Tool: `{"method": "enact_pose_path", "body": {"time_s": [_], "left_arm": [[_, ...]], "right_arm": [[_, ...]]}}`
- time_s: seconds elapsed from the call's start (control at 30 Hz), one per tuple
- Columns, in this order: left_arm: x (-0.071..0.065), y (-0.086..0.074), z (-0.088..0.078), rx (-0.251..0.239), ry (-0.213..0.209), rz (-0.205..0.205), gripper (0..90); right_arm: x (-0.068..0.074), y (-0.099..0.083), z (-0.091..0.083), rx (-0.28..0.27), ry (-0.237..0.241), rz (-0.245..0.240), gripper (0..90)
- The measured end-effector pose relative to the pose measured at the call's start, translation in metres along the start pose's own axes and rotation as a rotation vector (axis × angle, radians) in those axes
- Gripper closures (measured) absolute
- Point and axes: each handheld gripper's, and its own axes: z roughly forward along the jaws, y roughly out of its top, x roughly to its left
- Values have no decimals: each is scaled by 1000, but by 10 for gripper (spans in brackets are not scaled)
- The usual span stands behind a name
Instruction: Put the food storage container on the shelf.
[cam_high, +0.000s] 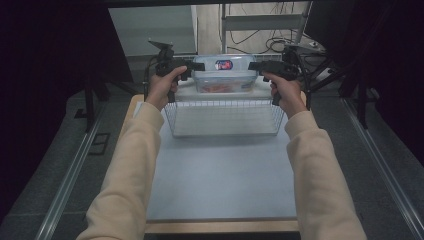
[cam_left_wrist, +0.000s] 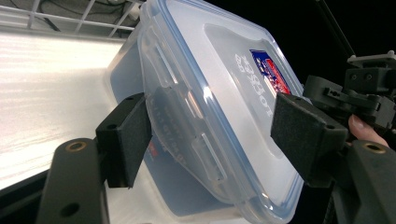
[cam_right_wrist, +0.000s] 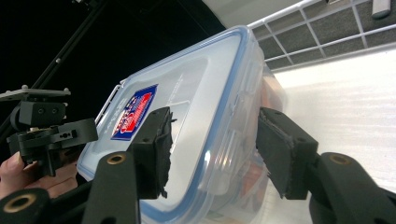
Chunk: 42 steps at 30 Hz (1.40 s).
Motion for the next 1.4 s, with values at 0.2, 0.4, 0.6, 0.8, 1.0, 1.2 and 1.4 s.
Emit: {"method": "enact_pose_path", "body": {"time_s": [0.2, 0.4, 0.6, 0.8, 1.0, 1.2, 1.4], "left_arm": [[-7, 0, 2, -27, 67, 14, 250], [-21, -3, 0, -93, 114, 59, 208], [-33, -7, -12, -114, 127, 107, 201], [-46, -27, -39, -144, 80, 153, 199], [-54, -53, -54, -129, 67, 213, 195], [-72, -106, -70, -123, 17, 329, 191], [-67, -154, -74, -107, -8, 354, 195]], "right_arm": [[2, -2, 0, -27, -2, -13, 428], [15, -8, -3, -83, -22, -77, 383], [20, -7, -17, -109, -50, -156, 346], [20, -12, -41, -119, -34, -218, 329], [18, -29, -60, -110, -7, -277, 315], [12, -73, -83, -78, 51, -361, 294], [4, -123, -97, -47, 73, -441, 272]]}}
